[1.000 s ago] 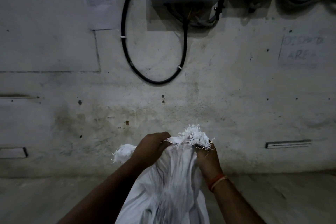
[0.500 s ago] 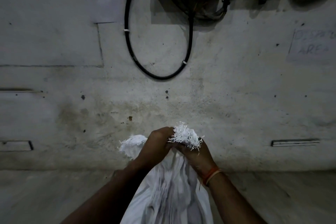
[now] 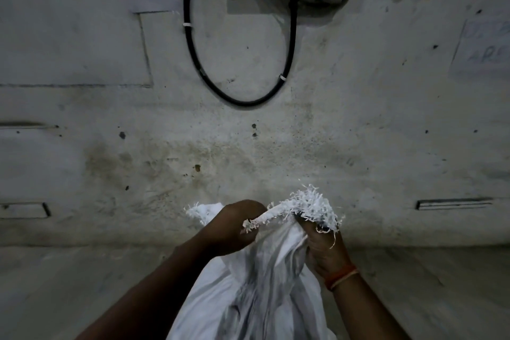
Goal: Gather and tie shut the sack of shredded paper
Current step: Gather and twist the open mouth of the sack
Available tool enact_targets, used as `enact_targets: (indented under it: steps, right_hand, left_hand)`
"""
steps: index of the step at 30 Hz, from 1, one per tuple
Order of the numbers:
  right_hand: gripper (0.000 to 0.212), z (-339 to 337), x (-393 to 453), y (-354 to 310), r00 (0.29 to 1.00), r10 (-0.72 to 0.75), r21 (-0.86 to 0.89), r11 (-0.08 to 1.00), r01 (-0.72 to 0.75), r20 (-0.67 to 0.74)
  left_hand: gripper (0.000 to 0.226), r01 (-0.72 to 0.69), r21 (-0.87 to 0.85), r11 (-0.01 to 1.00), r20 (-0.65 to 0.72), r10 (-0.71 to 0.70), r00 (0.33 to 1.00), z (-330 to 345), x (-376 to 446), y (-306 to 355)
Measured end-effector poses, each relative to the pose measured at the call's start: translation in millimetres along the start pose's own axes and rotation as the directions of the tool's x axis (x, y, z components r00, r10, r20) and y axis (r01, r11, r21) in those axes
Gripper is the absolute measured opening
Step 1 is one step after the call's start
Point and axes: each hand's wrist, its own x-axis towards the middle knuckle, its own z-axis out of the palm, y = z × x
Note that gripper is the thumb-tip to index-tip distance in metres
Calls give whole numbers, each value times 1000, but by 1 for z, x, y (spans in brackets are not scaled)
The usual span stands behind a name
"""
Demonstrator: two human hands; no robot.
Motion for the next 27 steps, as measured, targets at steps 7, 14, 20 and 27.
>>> enact_targets:
  steps: [7,14,20,27]
  right_hand:
    - [83,2,6,4,987,104,46,993,-111,124]
    - [72,-12,4,14,962,174,112,973,-201,212]
    - [108,-27,-9,0,970,191,-153,974,-168,152]
    - [56,-17,0,-8,966,-224,-232,940,250,130]
  left_hand:
    - [64,-27,-62,998,142,36,989,1,9,15]
    - [33,-84,61,995,242,67,968,2,22,17]
    - [35,-125,96,988,116,113,987,-6,26,4]
    - [26,-40,208,977,9,39,999,-17,37,-11]
